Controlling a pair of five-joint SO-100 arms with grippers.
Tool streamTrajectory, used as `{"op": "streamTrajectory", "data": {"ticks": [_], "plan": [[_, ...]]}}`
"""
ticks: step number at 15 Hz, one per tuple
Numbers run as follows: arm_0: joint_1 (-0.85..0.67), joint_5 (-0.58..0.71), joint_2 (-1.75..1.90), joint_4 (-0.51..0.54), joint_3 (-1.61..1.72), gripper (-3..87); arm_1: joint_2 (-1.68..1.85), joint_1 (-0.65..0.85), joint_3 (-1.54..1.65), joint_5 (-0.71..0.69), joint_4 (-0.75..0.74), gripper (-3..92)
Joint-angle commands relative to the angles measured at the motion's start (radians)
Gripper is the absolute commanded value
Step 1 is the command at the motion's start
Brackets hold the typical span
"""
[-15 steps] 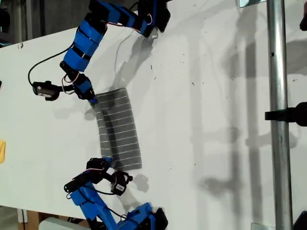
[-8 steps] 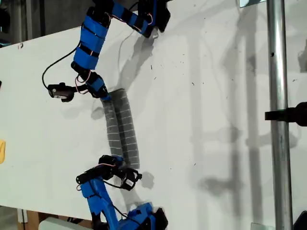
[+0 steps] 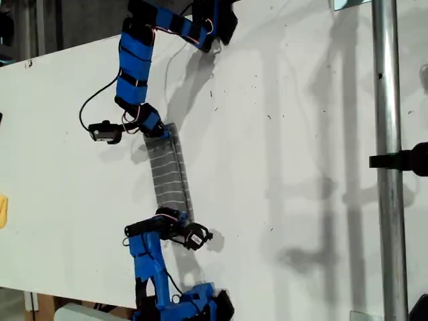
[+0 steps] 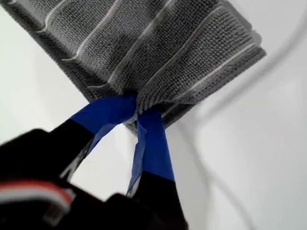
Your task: Grasp corners of a towel and fold twice.
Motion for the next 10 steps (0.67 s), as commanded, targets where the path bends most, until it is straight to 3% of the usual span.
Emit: {"op": "streamTrajectory", "data": {"ticks": [1,2,4,6,10], "plan": [[-0.003,-0.026,-0.057,0.000,-0.005,7.6,-0.034,0.018,0.002,0.017,-0.018,-0.2],[-0.021,-0.025,-0.077,-0.008,0.000,13.6,-0.052,0.028,-0.006,0.020,-0.020,0.8],[-0.080,-0.035,-0.074,0.006,0.017,21.8,-0.052,0.037,-0.034,0.020,0.031,21.0],[-0.120,-0.061,0.000,0.075,0.043,27.5,-0.009,0.043,-0.032,0.020,0.080,26.6],[-0.152,-0.160,0.360,0.186,0.183,28.0,0.202,0.115,-0.017,0.023,0.275,30.4]]}}
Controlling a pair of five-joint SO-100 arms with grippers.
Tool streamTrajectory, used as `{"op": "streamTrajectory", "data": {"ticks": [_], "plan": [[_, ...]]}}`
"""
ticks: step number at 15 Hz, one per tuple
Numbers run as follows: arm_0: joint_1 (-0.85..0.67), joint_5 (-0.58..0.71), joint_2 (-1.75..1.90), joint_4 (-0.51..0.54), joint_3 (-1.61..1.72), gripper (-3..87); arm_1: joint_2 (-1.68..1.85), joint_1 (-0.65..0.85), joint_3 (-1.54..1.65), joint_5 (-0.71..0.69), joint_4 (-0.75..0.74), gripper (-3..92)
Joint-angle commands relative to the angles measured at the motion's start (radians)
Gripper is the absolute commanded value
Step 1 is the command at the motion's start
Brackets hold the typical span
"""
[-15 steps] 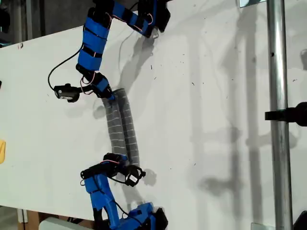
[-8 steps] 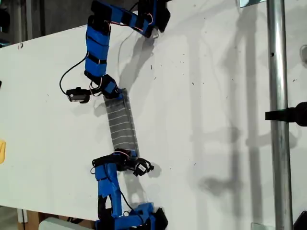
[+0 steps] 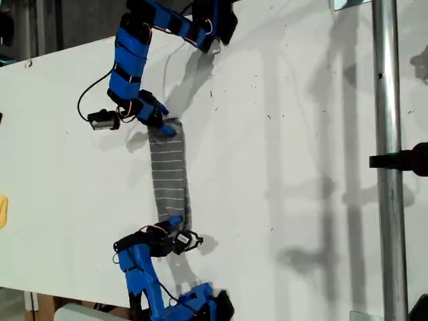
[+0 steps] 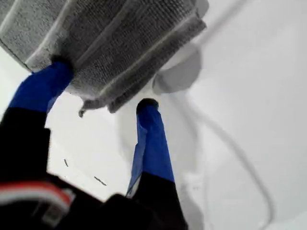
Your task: Grasp corners of a towel and fold twice.
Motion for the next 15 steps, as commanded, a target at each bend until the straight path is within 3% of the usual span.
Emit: {"op": "streamTrajectory", "data": {"ticks": [1,6,10,12,13,15], "plan": [[-0.015,-0.046,0.272,0.040,0.091,27.6,0.216,0.071,0.023,0.008,0.094,31.3],[0.173,-0.227,0.752,-0.018,0.408,24.4,0.689,0.100,0.344,0.130,0.144,32.3],[0.383,-0.456,1.270,-0.204,0.888,16.1,1.299,-0.161,0.667,0.477,0.196,23.5],[0.465,-0.580,1.529,-0.330,1.080,17.3,1.451,-0.302,0.736,0.615,0.290,27.2],[0.466,-0.575,1.695,-0.334,1.181,16.4,1.424,-0.367,0.739,0.693,0.311,32.3],[0.410,-0.296,2.006,-0.304,1.325,0.9,1.385,-0.440,0.773,0.801,0.336,35.6]]}}
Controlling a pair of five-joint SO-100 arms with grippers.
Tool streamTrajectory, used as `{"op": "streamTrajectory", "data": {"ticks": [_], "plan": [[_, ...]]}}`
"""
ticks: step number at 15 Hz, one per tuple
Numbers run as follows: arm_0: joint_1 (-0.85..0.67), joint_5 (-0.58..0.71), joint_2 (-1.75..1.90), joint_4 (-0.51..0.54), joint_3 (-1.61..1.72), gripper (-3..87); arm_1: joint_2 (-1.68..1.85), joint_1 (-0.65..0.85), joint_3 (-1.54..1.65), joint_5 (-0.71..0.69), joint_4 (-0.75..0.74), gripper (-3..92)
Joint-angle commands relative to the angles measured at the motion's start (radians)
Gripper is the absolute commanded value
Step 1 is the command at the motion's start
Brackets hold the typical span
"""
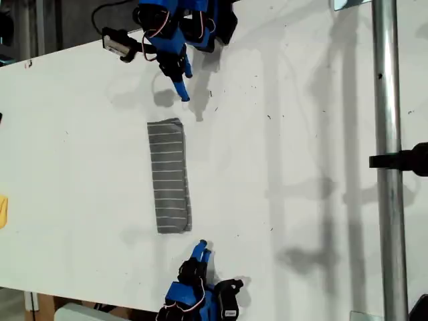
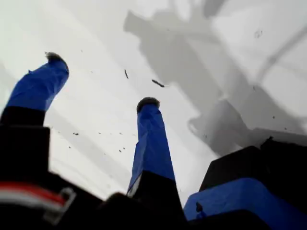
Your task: Grasp corners of a towel and fold twice.
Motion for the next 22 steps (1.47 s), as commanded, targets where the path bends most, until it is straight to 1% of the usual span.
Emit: {"op": "streamTrajectory", "data": {"ticks": [1,2,3,4,5,6,8,9,10,13,15,16,18,22], "plan": [[-0.041,0.207,0.169,-0.002,0.086,-2.4,0.005,-0.052,0.012,0.103,0.015,35.9],[-0.044,0.209,0.169,-0.034,0.150,-2.5,0.005,-0.040,0.009,0.101,0.012,36.8],[-0.038,0.196,0.167,-0.040,0.164,-2.5,0.003,-0.018,0.002,0.078,0.002,38.2],[-0.040,0.218,0.167,-0.041,0.164,-2.5,-0.011,0.018,-0.008,0.015,-0.031,39.6],[-0.043,0.232,0.167,-0.032,0.160,-2.5,-0.031,0.066,-0.011,-0.067,-0.069,42.7],[-0.049,0.239,0.167,-0.031,0.161,-2.5,-0.066,0.137,-0.026,-0.172,-0.103,43.8],[-0.060,0.245,0.167,-0.029,0.161,-2.5,-0.272,0.299,-0.147,-0.449,-0.170,45.6],[-0.060,0.247,0.167,-0.029,0.161,-2.5,-0.397,0.353,-0.207,-0.557,-0.239,46.0],[-0.060,0.247,0.167,-0.029,0.163,-2.5,-0.526,0.380,-0.253,-0.626,-0.319,46.4],[-0.061,0.242,0.167,-0.021,0.161,-2.5,-0.853,0.397,-0.339,-0.634,-0.568,47.0],[-0.061,0.244,0.167,-0.021,0.161,-2.5,-1.042,0.385,-0.407,-0.604,-0.663,46.9],[-0.064,0.244,0.167,-0.020,0.163,-2.5,-1.097,0.385,-0.414,-0.574,-0.715,45.2],[-0.069,0.245,0.167,-0.018,0.163,-2.5,-1.209,0.388,-0.454,-0.546,-0.776,45.1],[-0.080,0.247,0.167,-0.017,0.163,-2.4,-1.353,0.379,-0.601,-0.538,-0.778,42.5]]}}
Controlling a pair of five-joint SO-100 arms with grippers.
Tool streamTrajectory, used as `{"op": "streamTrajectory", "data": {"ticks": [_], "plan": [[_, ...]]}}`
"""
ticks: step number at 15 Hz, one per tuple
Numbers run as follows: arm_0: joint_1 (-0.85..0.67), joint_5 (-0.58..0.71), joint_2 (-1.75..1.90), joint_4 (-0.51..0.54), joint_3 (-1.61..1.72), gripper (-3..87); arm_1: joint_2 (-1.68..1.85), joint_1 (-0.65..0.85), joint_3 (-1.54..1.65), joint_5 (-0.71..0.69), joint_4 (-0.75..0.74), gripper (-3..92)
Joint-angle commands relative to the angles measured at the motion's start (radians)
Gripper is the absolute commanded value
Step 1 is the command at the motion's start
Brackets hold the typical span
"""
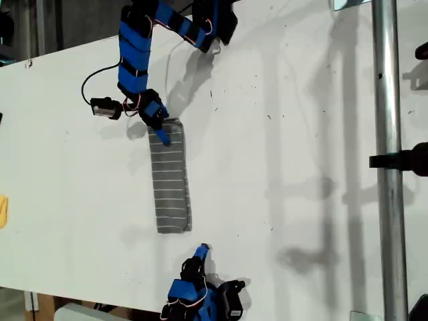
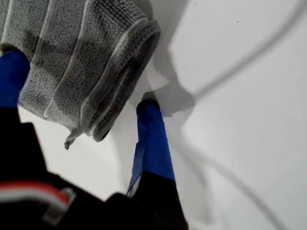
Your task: Grasp corners of a towel and fold twice.
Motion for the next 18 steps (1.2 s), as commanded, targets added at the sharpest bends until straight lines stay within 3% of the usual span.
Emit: {"op": "streamTrajectory", "data": {"ticks": [1,4,5,7,10,13,15,16,18], "plan": [[-0.021,0.000,0.005,0.006,0.009,-2.4,-0.055,-0.025,-0.137,0.003,-0.028,40.9],[-0.021,-0.002,0.005,0.006,0.009,-2.4,-0.193,-0.084,-0.313,0.011,-0.026,32.0],[-0.025,-0.003,0.005,0.006,0.009,-2.4,-0.233,-0.103,-0.371,0.037,0.005,11.5],[-0.026,0.000,0.005,0.006,0.009,-2.4,-0.255,-0.114,-0.411,0.055,0.094,-0.2],[-0.032,0.002,0.005,0.006,0.009,-2.4,-0.075,-0.109,-0.282,0.041,0.276,-0.2],[-0.032,0.003,0.005,0.006,0.009,-2.5,0.305,-0.101,-0.124,0.166,0.692,-0.2],[-0.032,0.006,0.005,0.006,0.009,-2.5,0.548,-0.095,-0.112,0.196,0.876,-0.2],[-0.032,0.011,0.005,0.006,0.009,-2.5,0.607,-0.094,-0.156,0.199,0.934,-0.2],[-0.032,0.014,0.005,0.006,0.009,-2.5,0.528,-0.150,-0.272,0.219,0.905,-0.3]]}}
